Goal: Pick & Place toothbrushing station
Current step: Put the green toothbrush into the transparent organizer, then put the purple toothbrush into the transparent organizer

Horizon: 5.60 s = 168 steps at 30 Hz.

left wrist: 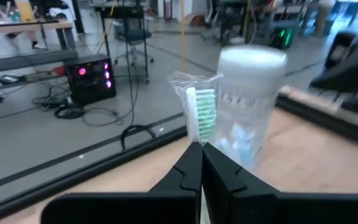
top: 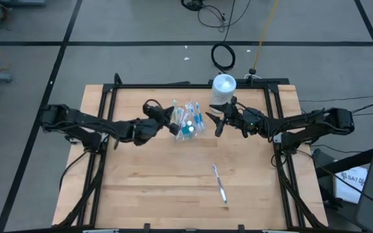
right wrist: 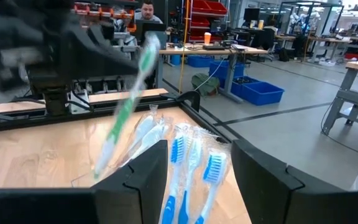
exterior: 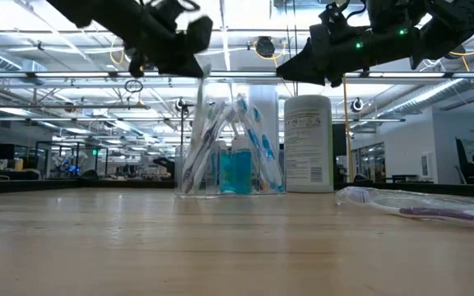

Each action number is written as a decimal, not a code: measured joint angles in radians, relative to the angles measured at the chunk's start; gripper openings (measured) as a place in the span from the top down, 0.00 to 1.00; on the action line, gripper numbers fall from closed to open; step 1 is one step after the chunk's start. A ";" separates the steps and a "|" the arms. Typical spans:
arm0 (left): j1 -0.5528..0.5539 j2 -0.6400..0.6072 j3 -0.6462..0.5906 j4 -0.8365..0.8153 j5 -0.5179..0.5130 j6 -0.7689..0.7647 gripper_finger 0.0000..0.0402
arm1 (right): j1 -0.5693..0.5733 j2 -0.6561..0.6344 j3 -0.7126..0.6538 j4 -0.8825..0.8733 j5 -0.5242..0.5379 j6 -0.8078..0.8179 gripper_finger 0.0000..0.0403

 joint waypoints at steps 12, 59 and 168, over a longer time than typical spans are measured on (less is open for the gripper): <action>-0.028 0.191 0.000 0.008 0.000 -0.111 0.99 | 0.000 0.000 0.000 0.000 0.000 -0.018 0.58; -0.050 0.264 -0.001 -0.072 0.111 -0.245 0.68 | 0.000 0.000 0.000 -0.046 0.000 0.009 0.58; 0.049 -0.189 0.000 -0.588 0.692 -0.094 0.54 | 0.595 0.432 0.242 -0.866 -0.055 1.029 0.90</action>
